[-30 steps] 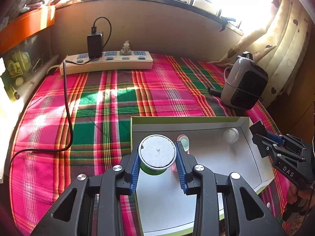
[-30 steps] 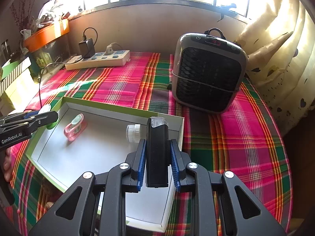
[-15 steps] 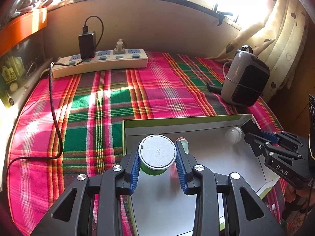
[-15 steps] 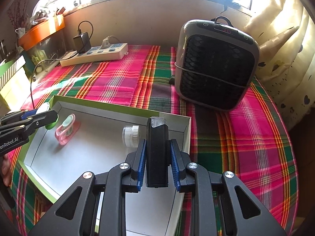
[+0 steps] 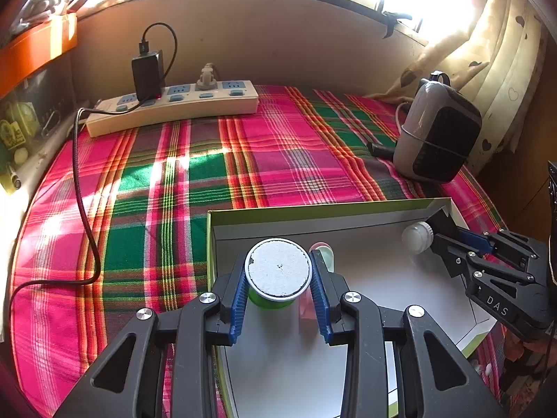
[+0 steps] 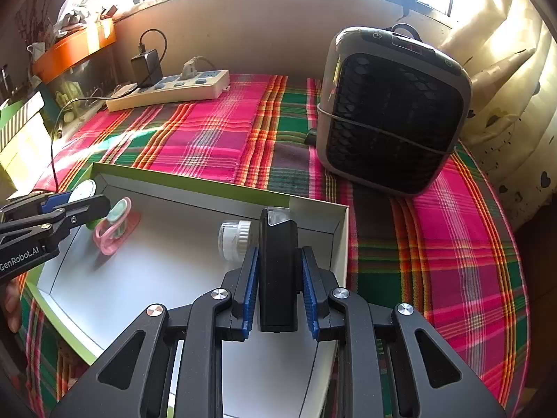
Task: Organize objects
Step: 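Carry the green cup in the left gripper into the box while the right carries the black device, then lower both held items onto the box floor and open both grippers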
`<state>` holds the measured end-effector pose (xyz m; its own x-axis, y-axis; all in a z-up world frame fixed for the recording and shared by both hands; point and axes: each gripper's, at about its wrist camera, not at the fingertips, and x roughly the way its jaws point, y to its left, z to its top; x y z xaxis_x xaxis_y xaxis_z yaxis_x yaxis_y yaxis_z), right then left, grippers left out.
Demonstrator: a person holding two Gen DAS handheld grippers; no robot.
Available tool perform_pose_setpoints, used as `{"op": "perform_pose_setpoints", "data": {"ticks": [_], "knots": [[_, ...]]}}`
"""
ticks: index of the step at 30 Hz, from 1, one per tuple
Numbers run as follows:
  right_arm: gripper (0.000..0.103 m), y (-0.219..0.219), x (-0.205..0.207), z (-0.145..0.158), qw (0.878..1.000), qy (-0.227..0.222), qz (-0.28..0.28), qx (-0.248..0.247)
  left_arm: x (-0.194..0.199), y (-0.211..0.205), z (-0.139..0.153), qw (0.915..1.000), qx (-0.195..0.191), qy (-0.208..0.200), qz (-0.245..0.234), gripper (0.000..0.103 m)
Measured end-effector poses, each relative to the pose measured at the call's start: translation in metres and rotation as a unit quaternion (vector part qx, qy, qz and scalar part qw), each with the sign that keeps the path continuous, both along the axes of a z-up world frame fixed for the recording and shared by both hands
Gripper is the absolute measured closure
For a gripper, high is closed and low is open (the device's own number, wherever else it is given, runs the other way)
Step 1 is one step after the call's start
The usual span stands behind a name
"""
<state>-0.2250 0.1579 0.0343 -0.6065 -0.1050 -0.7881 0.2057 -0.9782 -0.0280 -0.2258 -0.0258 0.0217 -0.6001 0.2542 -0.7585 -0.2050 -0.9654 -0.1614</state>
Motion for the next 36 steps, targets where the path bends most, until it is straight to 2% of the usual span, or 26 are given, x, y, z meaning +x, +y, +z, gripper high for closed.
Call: {"op": "perform_pose_setpoints", "data": {"ticks": [10,14,36], "knots": [[0.079,-0.002,-0.001,-0.004,1.000,-0.001,0.001,0.005,0.004,0.011,0.001,0.9997,-0.016,0.010,-0.014,0.072],[0.079,-0.003,-0.001,-0.005,1.000,0.000,0.002,0.006,0.000,0.006,-0.002,0.9999,-0.013,0.001,0.000,0.072],[0.079,-0.002,-0.001,-0.004,1.000,0.001,0.001,-0.003,-0.001,0.008,-0.003,0.9999,-0.011,0.005,-0.005,0.071]]}}
